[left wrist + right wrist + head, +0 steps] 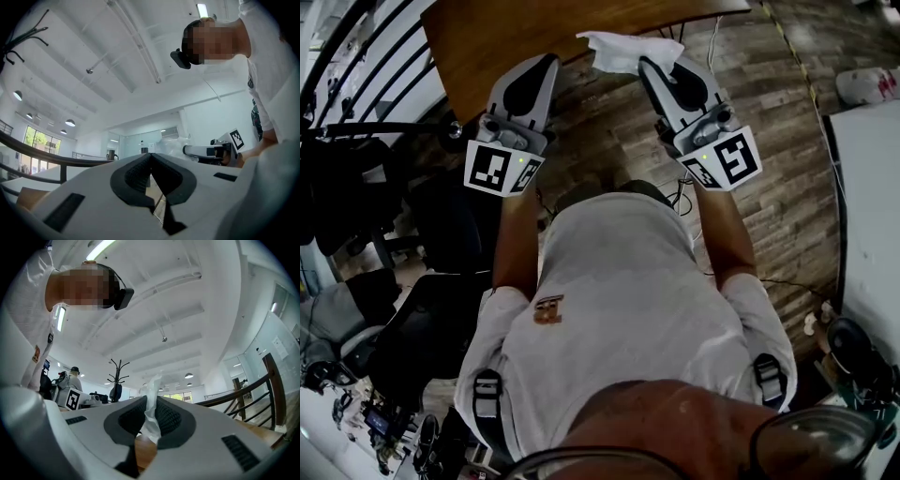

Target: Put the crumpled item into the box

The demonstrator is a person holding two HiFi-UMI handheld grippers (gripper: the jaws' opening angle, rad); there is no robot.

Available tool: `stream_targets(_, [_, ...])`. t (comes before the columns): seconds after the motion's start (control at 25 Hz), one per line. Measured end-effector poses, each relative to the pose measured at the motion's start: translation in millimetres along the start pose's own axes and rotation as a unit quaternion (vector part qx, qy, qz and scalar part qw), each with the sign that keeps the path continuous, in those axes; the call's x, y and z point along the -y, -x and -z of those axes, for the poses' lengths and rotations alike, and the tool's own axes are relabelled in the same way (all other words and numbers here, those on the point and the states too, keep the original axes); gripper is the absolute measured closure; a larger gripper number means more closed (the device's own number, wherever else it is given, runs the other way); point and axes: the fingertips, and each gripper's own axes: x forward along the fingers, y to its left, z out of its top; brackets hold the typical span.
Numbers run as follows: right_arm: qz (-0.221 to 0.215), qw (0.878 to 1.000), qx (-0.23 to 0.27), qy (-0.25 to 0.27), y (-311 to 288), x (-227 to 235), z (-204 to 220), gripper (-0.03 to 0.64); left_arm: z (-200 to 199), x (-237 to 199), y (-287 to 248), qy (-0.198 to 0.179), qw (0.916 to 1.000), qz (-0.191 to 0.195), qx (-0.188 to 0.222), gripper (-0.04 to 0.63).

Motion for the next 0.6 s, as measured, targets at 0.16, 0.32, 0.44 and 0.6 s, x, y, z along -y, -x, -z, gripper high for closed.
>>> stream_targets(0.16, [-0.002,1.000,0.000,-0.002,11.9,14.8,0.9,0.552,2.7,8.5,-7.5,-0.009,0.9999,-0.007,-0.001,0.575])
stream_targets(0.32, [-0.004,1.000,-0.001,0.001,18.3,27.1,-2.1,0.552,4.8,12.4,-15.8,-0.011,0.9998,-0.014,-0.002,0.575])
stream_targets(0.44, [-0.006,1.000,-0.004,0.003,16.2,38.3,-2.6,0.552,8.0,10.1,-26.1,-0.010,0.9998,-0.015,-0.002,0.575])
stream_targets(0.6, [-0.008,1.000,-0.007,0.005,9.0,52.3,2.2,0.552,13.9,5.3,-38.6,-0.011,0.9999,-0.012,0.000,0.575])
